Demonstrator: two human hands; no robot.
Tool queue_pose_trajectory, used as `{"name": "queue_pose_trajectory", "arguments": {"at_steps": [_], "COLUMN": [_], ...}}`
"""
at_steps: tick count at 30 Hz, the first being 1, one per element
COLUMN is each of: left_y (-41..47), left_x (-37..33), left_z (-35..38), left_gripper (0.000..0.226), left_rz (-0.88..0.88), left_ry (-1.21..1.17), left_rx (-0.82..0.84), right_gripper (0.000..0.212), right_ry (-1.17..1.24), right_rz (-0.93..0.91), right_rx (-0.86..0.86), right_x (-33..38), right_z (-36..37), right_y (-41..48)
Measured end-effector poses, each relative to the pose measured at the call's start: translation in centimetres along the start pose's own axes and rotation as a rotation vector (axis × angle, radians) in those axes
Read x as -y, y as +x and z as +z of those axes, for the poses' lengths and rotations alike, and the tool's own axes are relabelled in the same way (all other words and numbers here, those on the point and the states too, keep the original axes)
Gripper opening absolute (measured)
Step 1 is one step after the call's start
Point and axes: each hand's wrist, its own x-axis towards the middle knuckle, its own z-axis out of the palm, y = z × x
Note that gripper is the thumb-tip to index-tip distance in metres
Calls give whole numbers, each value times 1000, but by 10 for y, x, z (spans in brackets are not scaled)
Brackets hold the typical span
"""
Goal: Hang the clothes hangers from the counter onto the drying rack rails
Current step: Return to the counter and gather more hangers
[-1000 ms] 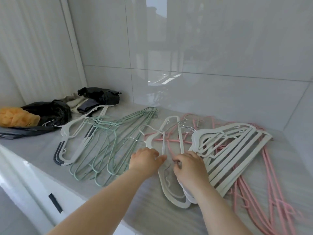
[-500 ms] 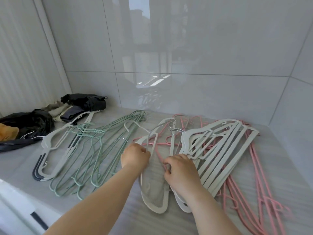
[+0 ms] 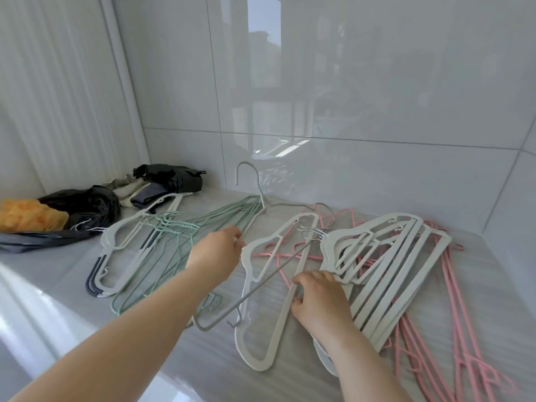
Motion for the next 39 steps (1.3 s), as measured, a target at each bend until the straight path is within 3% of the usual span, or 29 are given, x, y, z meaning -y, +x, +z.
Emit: {"name": "queue_pose_trajectory", "arguments": {"at_steps": [3,7,9,14,20,24,39], "left_y": [-5,-8,-5,2,0,-3,-16], "left_x": [2,1,3,10,18,21,31], "left_z": [-6,-10,-11,-17,-20,-17,-20], "left_gripper": [32,32,27,35,36,36,35], "left_rz": [45,71,46,-170,-176,-181,-141], "left_ry": [217,233,122,-447,-608,-588,-448], "left_rx": [-73,-83,-13,305,320,268,156], "right_gripper": [38,39,41,55,75,56,50], "right_ry": [-13,-32,-61,-154,-165,-217,-327], "right_rz": [10,54,74,213,438,434,411], "right_rx": [0,28,53,144,322,148,35], "right_x": [2,4,5,-7,-14,-24,-53], "right_z": [0,-2,-5,-15,-28,-28,-41], "right_y": [-1,1,5,22,45,45,14]}}
